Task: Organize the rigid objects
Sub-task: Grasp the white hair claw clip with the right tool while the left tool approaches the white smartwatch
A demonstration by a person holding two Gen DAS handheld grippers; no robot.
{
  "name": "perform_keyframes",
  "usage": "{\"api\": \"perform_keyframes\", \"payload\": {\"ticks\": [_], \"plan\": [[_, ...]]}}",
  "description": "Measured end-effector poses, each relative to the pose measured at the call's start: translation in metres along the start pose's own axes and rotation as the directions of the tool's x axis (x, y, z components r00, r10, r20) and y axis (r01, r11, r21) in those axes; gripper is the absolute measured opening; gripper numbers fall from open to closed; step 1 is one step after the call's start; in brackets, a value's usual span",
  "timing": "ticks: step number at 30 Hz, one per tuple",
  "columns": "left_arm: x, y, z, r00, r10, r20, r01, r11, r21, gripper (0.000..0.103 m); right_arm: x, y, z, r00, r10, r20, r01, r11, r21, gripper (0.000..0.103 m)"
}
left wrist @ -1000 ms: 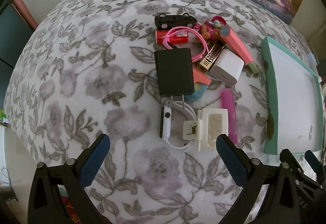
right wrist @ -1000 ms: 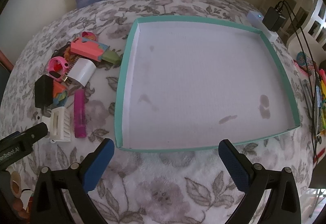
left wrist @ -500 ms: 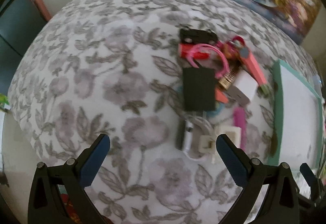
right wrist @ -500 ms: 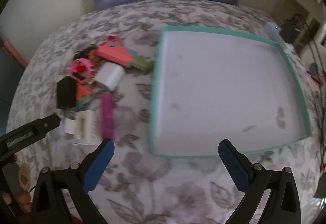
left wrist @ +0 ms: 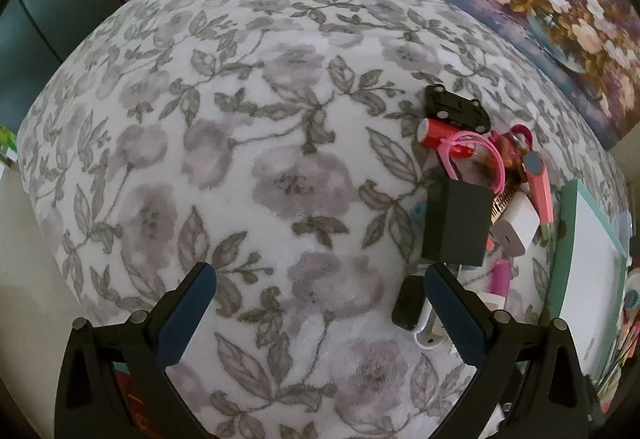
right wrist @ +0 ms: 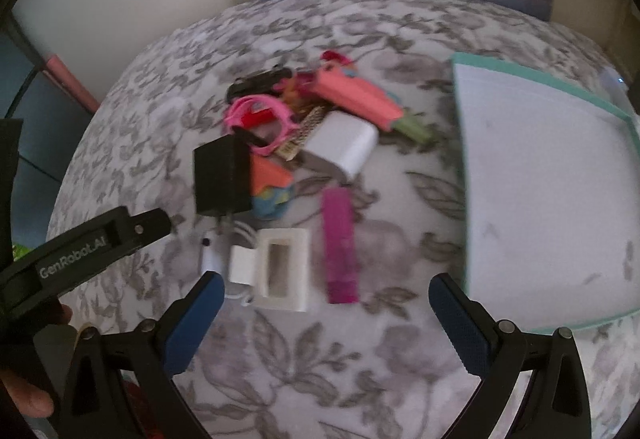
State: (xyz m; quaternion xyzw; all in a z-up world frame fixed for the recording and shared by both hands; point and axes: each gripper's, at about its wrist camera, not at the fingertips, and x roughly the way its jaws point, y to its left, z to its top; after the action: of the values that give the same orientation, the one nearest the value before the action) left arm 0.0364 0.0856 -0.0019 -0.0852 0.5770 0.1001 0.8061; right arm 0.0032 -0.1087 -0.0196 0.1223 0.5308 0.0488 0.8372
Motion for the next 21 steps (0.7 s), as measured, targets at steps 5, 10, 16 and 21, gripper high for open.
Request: {"api": "perform_keyframes", "payload": {"ticks": [5, 10, 16, 21], "plan": [[0.006, 0.003, 0.0, 1.0, -0.008, -0.018, 0.007, 1.0, -0.019, 0.103, 0.011, 0.01, 0.002, 1.0, 0.011, -0.015, -0.011, 1.0, -0.013, 0.103], [0.01, 0.002, -0.001, 0.999, -0.023, -0.033, 0.022, 0.999, -0.026, 0.103, 0.016, 0.02, 0.003, 0.999, 0.045, -0.014, -0.045, 0.999, -0.017, 0.093], [0.01, 0.006, 0.0, 0.998, -0.052, -0.03, 0.05, 0.997, -0.065, 0.103, 0.023, 0.027, 0.002, 0.997, 0.065, -0.041, -0.066, 0.997, -0.028, 0.075], [0.012, 0.01, -0.001, 0.997, -0.067, -0.039, 0.062, 0.992, -0.106, 0.103, 0.028, 0.025, 0.001, 0.995, 0.078, -0.059, -0.079, 0.997, -0.024, 0.06]]}}
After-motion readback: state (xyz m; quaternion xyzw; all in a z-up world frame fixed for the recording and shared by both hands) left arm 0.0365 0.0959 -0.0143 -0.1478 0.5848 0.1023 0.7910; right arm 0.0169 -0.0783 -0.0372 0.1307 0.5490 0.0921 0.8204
